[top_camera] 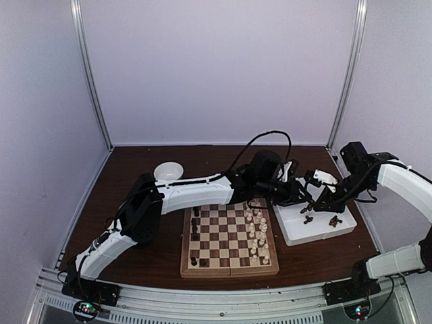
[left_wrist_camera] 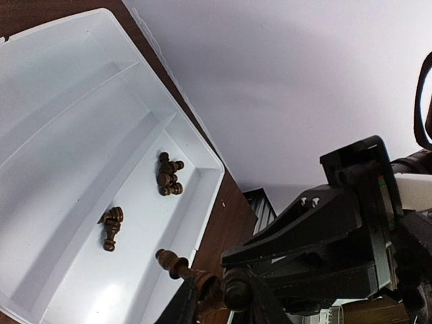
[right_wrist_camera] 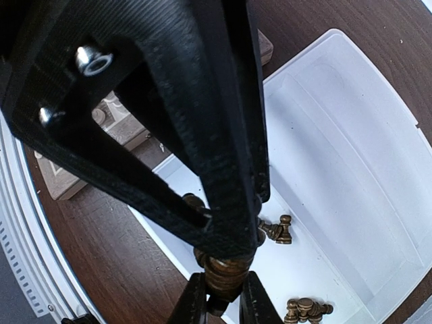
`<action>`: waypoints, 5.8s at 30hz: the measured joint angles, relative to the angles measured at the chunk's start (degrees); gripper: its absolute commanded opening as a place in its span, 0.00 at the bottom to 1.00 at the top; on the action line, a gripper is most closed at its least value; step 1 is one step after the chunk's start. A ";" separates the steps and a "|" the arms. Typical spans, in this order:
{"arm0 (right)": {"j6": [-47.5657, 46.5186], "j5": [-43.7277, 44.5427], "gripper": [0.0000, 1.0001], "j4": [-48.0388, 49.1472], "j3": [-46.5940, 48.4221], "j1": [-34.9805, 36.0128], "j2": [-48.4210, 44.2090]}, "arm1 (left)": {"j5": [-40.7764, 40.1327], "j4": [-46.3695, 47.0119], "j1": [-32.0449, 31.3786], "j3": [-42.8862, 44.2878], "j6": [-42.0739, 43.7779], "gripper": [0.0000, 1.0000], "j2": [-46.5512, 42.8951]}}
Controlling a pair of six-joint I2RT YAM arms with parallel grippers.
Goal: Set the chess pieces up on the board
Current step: Pick up the pawn from the chess pile, then place the pawn at h7, then pass from the right arm to the left
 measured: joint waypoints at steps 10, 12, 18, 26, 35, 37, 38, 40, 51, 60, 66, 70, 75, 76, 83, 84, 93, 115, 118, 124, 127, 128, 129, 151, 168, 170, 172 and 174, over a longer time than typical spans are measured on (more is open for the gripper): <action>-0.90 -0.20 0.12 -0.52 0.00 0.00 0.00 | -0.07 2.16 0.00 0.00 -0.59 0.08 0.04; -0.87 -0.24 0.12 -0.57 0.00 0.02 0.00 | -0.02 2.60 0.00 0.00 -0.72 0.03 0.04; -0.37 -0.22 0.11 -0.35 0.00 0.00 0.04 | 0.13 2.99 0.04 0.00 0.07 0.00 0.07; 1.14 -0.15 0.11 0.94 -1.22 -1.75 0.98 | -2.29 2.47 0.90 -10.05 6.47 0.00 -6.38; 3.50 1.86 0.11 3.41 -1.81 -2.62 2.10 | -5.81 -0.66 4.33 -26.93 16.22 0.00 -22.25; 4.26 2.69 0.11 4.13 -1.90 -2.71 3.15 | -8.13 -3.98 4.59 -31.91 20.68 0.00 -27.61; 4.63 3.08 0.11 4.48 -1.90 -2.78 3.65 | -9.42 -5.84 4.57 -34.12 23.04 0.00 -30.25; 5.14 3.67 0.11 5.18 -1.90 -2.84 4.81 | -12.44 -9.07 4.42 -37.94 27.80 0.00 -34.99; 6.58 4.98 0.13 6.62 -1.90 -2.84 6.56 | -29.90 -23.06 5.33 -47.12 41.22 0.00 -41.40; 6.69 5.07 0.14 6.73 -1.90 -2.84 6.56 | -33.62 -25.14 10.27 -47.36 43.65 0.00 -37.92; 6.71 5.22 0.14 6.73 -1.92 -2.84 6.56 | -33.64 -25.94 12.13 -47.01 44.57 0.00 -35.50; 6.73 5.25 0.14 6.75 -1.92 -2.84 6.56 | -33.64 -27.12 12.11 -46.90 44.72 0.00 -34.71; 6.73 5.25 0.15 6.75 -1.92 -2.84 6.58 | -33.99 -28.37 12.20 -46.60 44.74 0.00 -34.23; 6.73 5.25 0.15 6.78 -1.92 -2.84 6.58 | -34.01 -28.37 12.24 -46.58 44.74 0.00 -34.12; 6.73 5.27 0.15 6.80 -1.92 -2.84 6.84 | -34.32 -28.52 12.50 -46.03 44.59 0.03 -32.72; 6.73 5.27 0.15 6.80 -1.92 -2.84 6.99 | -34.42 -28.55 12.55 -45.94 44.57 0.03 -32.61; 6.71 5.31 0.15 6.80 -1.92 -2.84 7.80 | -35.08 -28.52 13.51 -44.76 44.59 0.03 -32.20; 6.73 5.66 0.15 6.82 -1.92 -2.84 8.04 | -35.06 -29.42 13.57 -43.91 44.33 0.18 -30.38; 6.71 5.66 0.15 6.82 -1.92 -2.84 8.04 | -35.06 -30.12 13.57 -43.91 44.26 0.21 -30.38; 6.73 5.66 0.15 6.82 -1.92 -2.84 8.04 | -35.12 -30.36 13.57 -43.91 44.11 0.27 -30.38; 6.73 5.66 0.14 6.82 -1.92 -2.84 8.04 | -35.28 -30.58 13.57 -43.91 44.11 0.30 -30.47; 6.73 5.66 0.14 6.80 -1.92 -2.84 8.04 | -35.32 -30.64 13.57 -43.91 44.11 0.31 -30.56; 6.73 5.66 0.14 6.80 -1.92 -2.84 8.07 | -35.43 -30.82 13.57 -43.91 44.11 0.32 -30.86; 11.21 -9.44 0.13 -1.36 10.21 -8.15 4.42 | -12.68 23.78 2.82 -43.95 33.90 0.45 -31.19; 13.81 -21.03 0.14 -5.81 10.78 -8.96 1.70 | -3.45 42.77 3.48 -23.93 5.84 0.56 -7.06; 13.88 -21.24 0.14 -5.84 10.78 -8.98 1.55 | -2.58 43.25 3.48 -23.08 4.11 0.57 -6.05; 13.90 -21.40 0.14 -5.84 10.78 -9.01 1.55 | -1.44 43.95 3.48 -21.97 2.16 0.57 -5.11; 13.90 -21.42 0.14 -5.81 10.78 -9.01 1.55 | -0.66 44.46 3.48 -21.27 0.87 0.57 -4.61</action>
